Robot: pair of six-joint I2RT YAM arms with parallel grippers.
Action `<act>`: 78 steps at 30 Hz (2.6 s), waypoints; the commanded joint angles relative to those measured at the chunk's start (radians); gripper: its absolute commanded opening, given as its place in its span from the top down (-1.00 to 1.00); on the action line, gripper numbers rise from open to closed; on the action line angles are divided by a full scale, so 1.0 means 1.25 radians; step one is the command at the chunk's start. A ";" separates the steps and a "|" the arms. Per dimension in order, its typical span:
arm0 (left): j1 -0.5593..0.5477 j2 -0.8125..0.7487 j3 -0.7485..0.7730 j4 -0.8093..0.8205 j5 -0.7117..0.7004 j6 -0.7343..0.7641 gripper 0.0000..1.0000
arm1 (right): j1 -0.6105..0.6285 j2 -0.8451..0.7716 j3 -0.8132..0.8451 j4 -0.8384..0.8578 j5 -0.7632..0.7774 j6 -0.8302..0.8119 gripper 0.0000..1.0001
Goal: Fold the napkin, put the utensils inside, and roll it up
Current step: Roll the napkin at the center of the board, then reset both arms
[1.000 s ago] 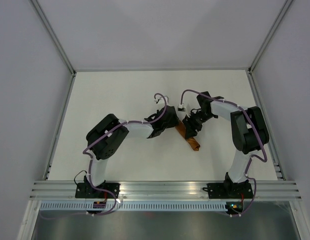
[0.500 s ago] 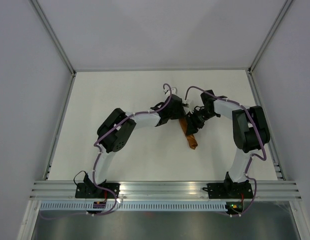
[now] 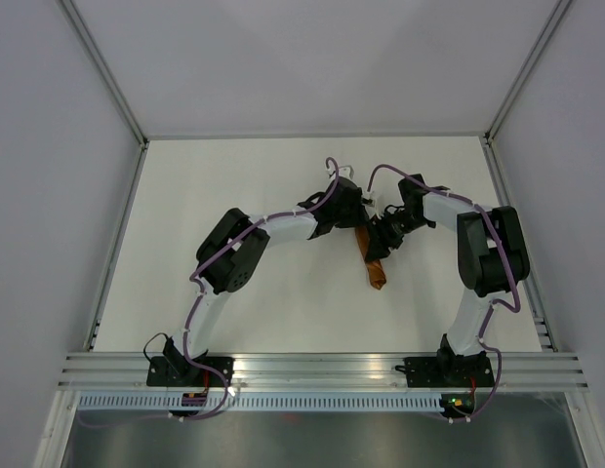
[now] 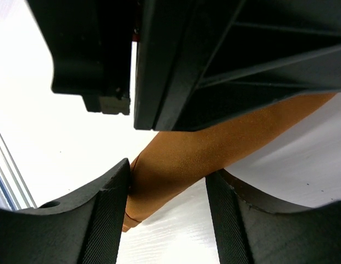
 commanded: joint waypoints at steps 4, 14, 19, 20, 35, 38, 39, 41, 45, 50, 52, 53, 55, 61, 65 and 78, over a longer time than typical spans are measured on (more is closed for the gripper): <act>0.004 -0.004 0.043 0.001 0.046 0.038 -0.06 | -0.003 -0.028 0.026 -0.028 -0.032 -0.009 -0.32; 0.008 -0.004 0.051 -0.001 0.056 0.048 -0.06 | -0.035 -0.042 0.076 -0.055 -0.028 0.000 -0.43; 0.008 -0.007 0.053 -0.002 0.056 0.048 -0.06 | -0.043 -0.046 0.091 -0.067 -0.032 -0.003 -0.46; 0.008 -0.009 0.053 -0.002 0.056 0.050 -0.07 | -0.046 -0.047 0.092 -0.069 -0.034 -0.003 -0.46; 0.020 -0.051 0.031 -0.003 0.056 0.070 -0.11 | -0.073 -0.065 0.123 -0.104 -0.057 -0.010 -0.47; 0.024 -0.069 0.013 0.013 0.079 0.091 -0.14 | -0.078 -0.067 0.128 -0.107 -0.063 -0.008 -0.48; 0.024 -0.077 0.008 0.019 0.081 0.097 -0.14 | -0.078 -0.068 0.130 -0.107 -0.064 -0.008 -0.48; 0.024 -0.094 -0.010 0.042 0.088 0.114 -0.17 | -0.081 -0.068 0.132 -0.107 -0.069 -0.006 -0.48; 0.025 -0.111 -0.019 0.055 0.092 0.135 -0.19 | -0.084 -0.068 0.135 -0.105 -0.073 -0.001 -0.48; 0.027 -0.143 -0.036 0.070 0.088 0.154 -0.19 | -0.091 -0.073 0.146 -0.109 -0.082 0.006 -0.48; 0.030 -0.171 -0.060 0.079 0.065 0.168 -0.19 | -0.100 -0.083 0.150 -0.110 -0.086 0.008 -0.48; 0.032 -0.194 -0.095 0.094 0.063 0.174 -0.19 | -0.105 -0.088 0.155 -0.112 -0.099 0.010 -0.48; 0.041 -0.279 -0.165 0.097 0.031 0.199 -0.19 | -0.125 -0.103 0.168 -0.124 -0.111 0.015 -0.48; 0.055 -0.578 -0.421 0.104 -0.044 0.276 -0.25 | -0.226 -0.155 0.199 -0.169 -0.174 0.019 -0.54; 0.057 -0.738 -0.527 0.047 -0.062 0.287 -0.27 | -0.314 -0.210 0.190 -0.145 -0.218 0.052 -0.55; 0.058 -1.061 -0.716 -0.061 -0.073 0.259 -0.31 | -0.487 -0.401 0.069 -0.062 -0.218 0.115 -0.63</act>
